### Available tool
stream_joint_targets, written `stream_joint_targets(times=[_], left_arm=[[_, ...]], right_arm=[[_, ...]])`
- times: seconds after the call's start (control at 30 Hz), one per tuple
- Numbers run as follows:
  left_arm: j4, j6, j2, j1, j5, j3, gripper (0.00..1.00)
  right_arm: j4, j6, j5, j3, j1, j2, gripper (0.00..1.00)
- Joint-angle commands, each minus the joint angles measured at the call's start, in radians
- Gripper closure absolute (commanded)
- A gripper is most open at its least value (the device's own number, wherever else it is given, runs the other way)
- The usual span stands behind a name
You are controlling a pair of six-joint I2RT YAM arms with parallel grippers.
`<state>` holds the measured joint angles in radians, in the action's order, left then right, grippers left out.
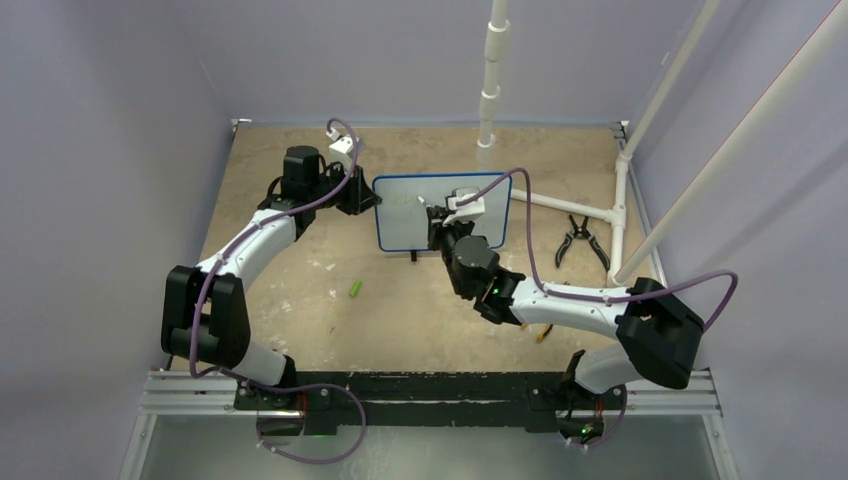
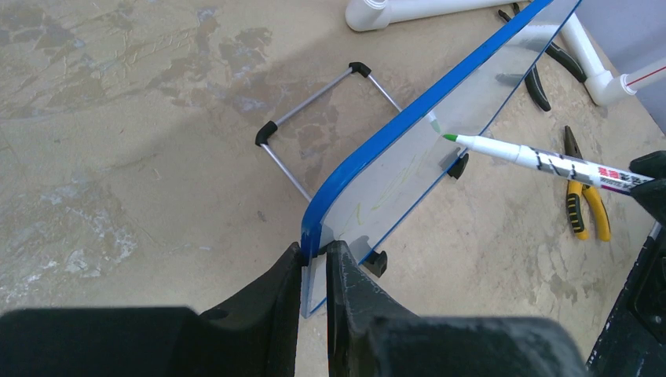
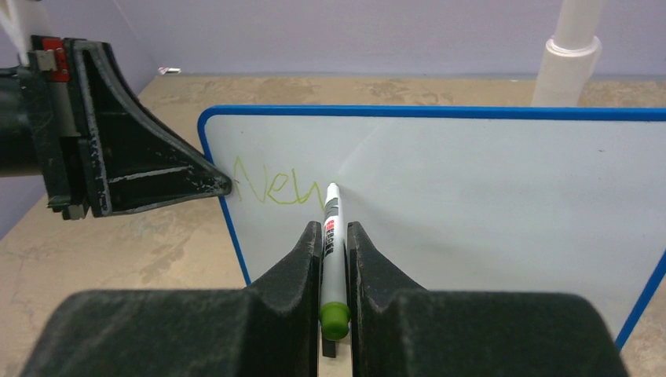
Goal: Write a sentence on the whiteboard
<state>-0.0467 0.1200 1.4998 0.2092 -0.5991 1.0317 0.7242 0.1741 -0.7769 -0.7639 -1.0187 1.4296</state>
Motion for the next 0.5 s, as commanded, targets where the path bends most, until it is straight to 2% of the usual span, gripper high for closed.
stream_joint_targets(times=[0.0,0.13,0.23,0.33,0.37,0.47], left_arm=[[0.004,-0.003,-0.011,-0.004,0.011,-0.002,0.85],[-0.022,-0.012,-0.022,-0.004,0.044,0.008,0.73],[-0.032,-0.016,-0.030,-0.006,0.068,0.011,0.58],[-0.039,-0.022,-0.040,-0.006,0.077,0.013,0.48],[-0.040,-0.025,-0.044,-0.007,0.077,0.012,0.40],[-0.044,-0.036,-0.067,-0.008,0.076,0.012,0.28]], right_arm=[[0.017,-0.042,0.081,-0.009,0.011,-0.089,1.00],[-0.044,-0.039,0.208,0.017,0.010,-0.174,1.00],[-0.122,-0.019,0.269,0.024,0.011,-0.222,1.00],[-0.161,-0.015,0.300,0.054,0.014,-0.281,1.00],[-0.175,-0.013,0.304,0.063,0.017,-0.298,1.00],[-0.204,0.002,0.327,0.095,0.048,-0.350,1.00]])
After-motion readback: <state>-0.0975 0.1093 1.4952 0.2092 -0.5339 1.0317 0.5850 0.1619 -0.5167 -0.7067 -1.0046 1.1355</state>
